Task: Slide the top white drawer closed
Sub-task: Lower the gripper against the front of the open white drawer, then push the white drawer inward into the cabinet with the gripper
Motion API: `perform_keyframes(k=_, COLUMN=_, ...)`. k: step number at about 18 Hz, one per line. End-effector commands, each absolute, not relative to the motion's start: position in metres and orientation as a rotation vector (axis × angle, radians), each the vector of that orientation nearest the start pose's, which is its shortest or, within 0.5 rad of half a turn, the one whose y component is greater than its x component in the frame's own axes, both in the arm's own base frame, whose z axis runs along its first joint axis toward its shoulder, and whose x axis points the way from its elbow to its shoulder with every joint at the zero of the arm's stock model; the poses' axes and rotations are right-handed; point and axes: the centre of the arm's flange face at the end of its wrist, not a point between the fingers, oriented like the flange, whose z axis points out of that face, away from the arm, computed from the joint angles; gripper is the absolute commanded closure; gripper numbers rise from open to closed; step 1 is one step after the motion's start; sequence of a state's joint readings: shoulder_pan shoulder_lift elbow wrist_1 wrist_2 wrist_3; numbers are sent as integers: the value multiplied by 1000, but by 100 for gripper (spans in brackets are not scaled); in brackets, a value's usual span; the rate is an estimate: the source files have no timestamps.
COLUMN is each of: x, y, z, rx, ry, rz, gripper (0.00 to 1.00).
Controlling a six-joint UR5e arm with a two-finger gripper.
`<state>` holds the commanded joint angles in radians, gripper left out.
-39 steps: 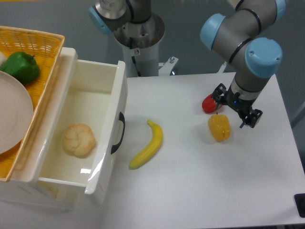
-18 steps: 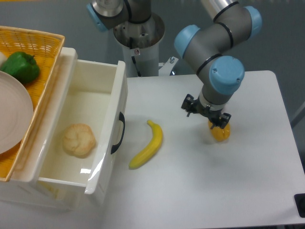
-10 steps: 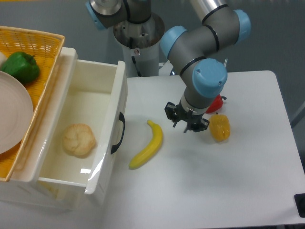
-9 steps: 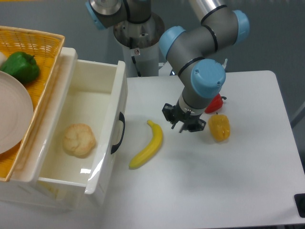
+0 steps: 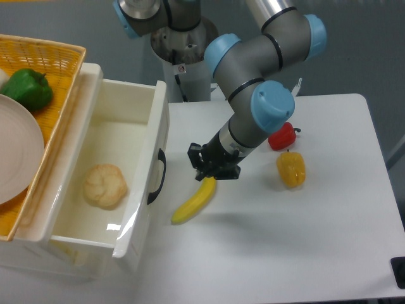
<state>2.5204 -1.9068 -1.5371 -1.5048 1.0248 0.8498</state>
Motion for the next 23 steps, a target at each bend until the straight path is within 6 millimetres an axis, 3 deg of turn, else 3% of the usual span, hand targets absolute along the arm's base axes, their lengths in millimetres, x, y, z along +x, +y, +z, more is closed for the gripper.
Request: perform_keyframes(k=23, x=-314, y=527, z=364, rx=-2744, ry=-243, rz=-796, gripper=100)
